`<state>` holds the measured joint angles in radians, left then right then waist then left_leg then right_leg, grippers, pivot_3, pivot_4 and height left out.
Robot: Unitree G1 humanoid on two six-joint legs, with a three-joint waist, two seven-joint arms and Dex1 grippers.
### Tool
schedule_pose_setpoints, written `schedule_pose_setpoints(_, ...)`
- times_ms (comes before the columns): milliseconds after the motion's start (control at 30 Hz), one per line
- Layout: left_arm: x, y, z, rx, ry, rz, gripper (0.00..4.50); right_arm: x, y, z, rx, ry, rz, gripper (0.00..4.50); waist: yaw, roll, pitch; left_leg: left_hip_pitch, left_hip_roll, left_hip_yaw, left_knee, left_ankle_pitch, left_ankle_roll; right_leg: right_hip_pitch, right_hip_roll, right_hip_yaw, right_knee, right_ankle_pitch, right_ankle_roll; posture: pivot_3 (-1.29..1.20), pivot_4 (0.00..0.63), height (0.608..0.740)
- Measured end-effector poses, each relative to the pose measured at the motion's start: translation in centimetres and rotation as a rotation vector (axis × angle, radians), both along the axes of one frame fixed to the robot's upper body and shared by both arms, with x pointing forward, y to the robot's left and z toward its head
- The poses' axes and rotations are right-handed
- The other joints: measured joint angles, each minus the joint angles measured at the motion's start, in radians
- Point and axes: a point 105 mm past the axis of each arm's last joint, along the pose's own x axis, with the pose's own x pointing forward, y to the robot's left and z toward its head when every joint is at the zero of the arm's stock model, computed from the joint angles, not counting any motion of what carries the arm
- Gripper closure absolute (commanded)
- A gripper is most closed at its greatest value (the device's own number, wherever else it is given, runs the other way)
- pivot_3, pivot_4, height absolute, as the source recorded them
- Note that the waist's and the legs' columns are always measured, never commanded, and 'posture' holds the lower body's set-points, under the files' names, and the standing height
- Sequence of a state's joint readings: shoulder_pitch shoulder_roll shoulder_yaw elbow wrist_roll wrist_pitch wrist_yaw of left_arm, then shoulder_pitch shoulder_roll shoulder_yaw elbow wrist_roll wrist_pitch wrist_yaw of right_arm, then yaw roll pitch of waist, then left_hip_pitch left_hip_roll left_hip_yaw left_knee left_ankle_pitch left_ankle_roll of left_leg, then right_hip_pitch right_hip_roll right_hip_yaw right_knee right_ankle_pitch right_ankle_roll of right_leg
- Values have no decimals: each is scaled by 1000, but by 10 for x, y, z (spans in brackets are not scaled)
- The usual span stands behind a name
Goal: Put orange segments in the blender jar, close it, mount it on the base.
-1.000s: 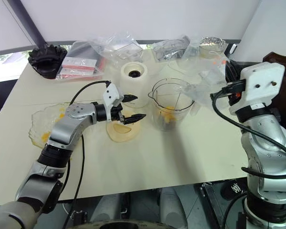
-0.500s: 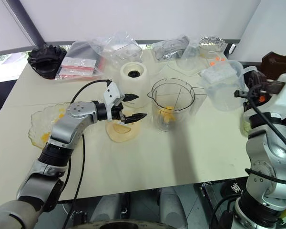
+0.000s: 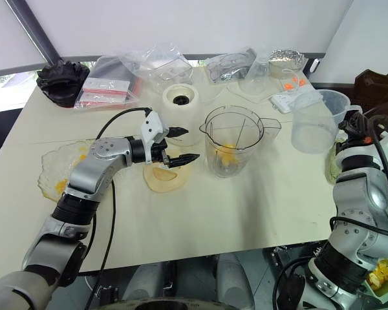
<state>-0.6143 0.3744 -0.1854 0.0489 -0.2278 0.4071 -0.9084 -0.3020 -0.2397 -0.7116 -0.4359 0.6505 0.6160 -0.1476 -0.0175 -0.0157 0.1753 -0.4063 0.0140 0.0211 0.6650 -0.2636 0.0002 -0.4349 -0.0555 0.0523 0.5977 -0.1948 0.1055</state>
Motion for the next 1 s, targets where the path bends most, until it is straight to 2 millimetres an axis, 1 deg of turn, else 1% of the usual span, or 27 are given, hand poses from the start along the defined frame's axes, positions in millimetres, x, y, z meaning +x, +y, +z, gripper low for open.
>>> schedule_pose_setpoints(167,0,3,1,9,-6,7,0,10,-3,-10,28,-2,5,4441,-1,0,0,0,0,0,0,0,0,0,0,0,0,0,0,0,150,740)
schedule_pose_setpoints(267,0,4,2,14,-11,10,0,17,-8,-17,48,-11,-8,4441,-2,1,0,0,0,0,0,0,0,0,0,0,0,0,0,0,150,740)
schedule_pose_setpoints(733,-2,10,4,37,-22,23,0,46,-33,-74,110,49,-41,4441,-3,1,0,0,0,0,0,0,0,0,0,0,0,0,0,0,150,740)
schedule_pose_setpoints(867,-2,12,4,41,-20,26,0,53,-41,-83,115,56,-54,4441,-4,2,0,0,0,0,0,0,0,0,0,0,0,0,0,0,150,740)
schedule_pose_setpoints(1000,-2,12,4,42,-21,28,0,58,-44,-95,125,69,-62,4441,-4,2,0,0,0,0,0,0,0,0,1,0,0,0,0,0,150,740)
